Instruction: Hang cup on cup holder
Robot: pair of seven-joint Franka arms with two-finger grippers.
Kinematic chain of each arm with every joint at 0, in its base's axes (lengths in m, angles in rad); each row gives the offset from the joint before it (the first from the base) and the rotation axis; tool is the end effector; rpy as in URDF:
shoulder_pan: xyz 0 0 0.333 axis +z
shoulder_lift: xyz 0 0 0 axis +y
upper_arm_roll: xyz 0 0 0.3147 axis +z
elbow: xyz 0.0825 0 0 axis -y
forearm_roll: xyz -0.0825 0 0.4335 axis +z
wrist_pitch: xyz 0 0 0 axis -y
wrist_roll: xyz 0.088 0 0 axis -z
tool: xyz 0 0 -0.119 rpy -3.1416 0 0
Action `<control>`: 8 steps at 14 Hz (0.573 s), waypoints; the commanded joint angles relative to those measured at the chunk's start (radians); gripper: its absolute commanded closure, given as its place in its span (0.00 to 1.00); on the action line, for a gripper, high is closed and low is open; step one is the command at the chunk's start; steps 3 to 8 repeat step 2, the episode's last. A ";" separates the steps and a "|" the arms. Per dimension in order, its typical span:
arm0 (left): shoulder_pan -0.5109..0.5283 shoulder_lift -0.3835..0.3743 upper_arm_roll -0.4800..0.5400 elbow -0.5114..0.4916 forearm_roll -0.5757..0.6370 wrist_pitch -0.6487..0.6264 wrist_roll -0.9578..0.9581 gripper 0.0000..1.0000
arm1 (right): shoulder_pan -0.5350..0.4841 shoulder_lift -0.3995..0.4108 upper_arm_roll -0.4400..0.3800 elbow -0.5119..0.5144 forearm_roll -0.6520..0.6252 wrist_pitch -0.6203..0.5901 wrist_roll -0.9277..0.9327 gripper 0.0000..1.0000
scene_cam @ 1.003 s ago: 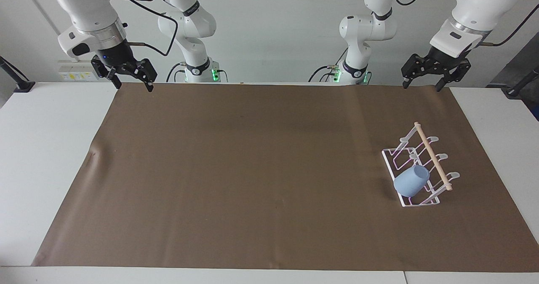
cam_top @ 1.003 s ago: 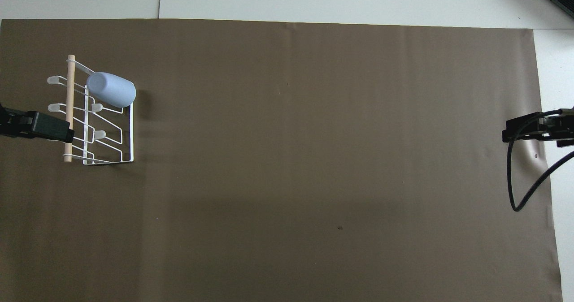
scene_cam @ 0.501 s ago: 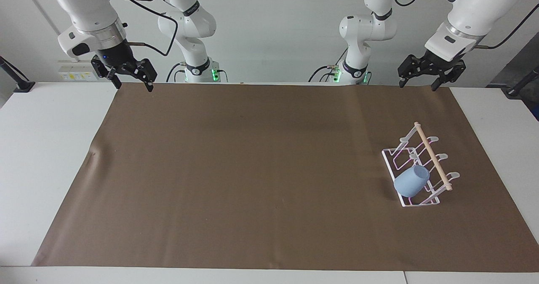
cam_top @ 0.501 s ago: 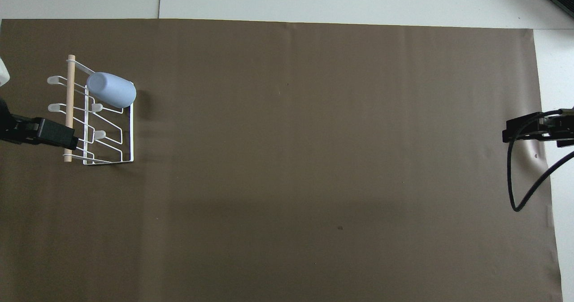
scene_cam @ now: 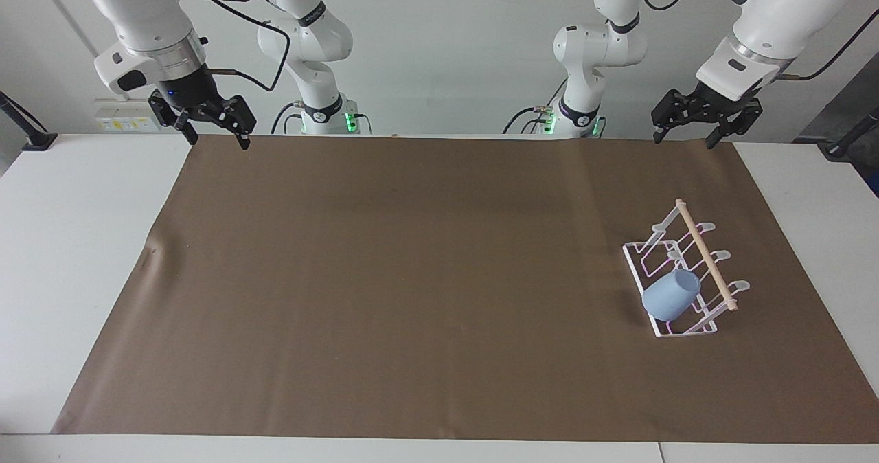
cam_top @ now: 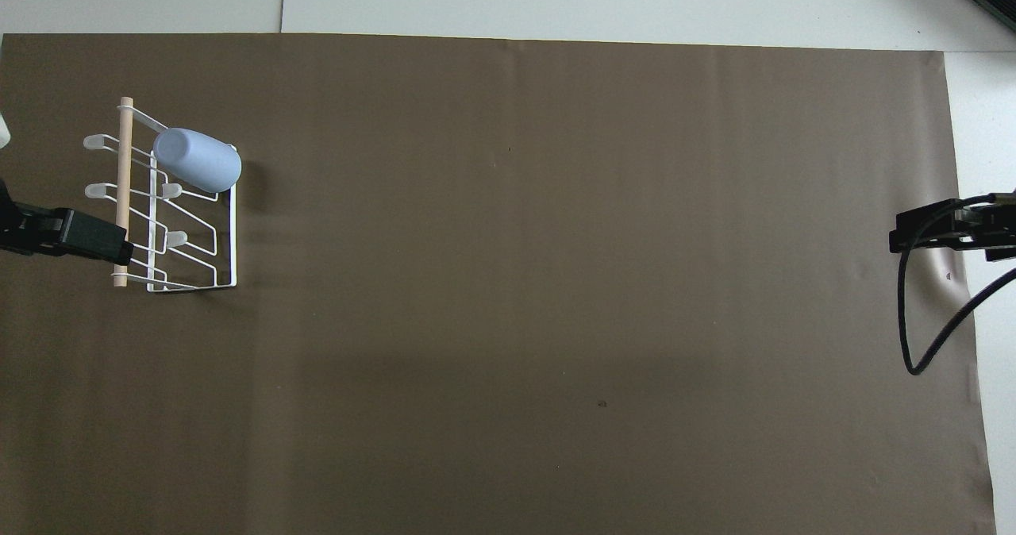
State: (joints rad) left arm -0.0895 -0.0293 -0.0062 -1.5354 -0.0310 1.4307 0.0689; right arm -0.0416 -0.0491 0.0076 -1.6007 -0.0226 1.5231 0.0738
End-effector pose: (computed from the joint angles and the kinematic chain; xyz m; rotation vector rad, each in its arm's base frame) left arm 0.5762 -0.0594 0.6351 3.0988 -0.2605 -0.1179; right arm 0.5829 -0.0225 0.6207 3.1132 -0.1692 -0.0437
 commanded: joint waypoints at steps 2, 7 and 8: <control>-0.022 -0.018 0.011 -0.011 0.009 -0.007 0.011 0.00 | -0.006 -0.017 0.003 -0.013 0.016 -0.017 0.011 0.00; -0.022 -0.018 0.011 -0.011 0.009 -0.007 0.011 0.00 | -0.006 -0.017 0.003 -0.013 0.016 -0.017 0.011 0.00; -0.022 -0.018 0.011 -0.011 0.009 -0.007 0.011 0.00 | -0.006 -0.017 0.003 -0.013 0.016 -0.017 0.011 0.00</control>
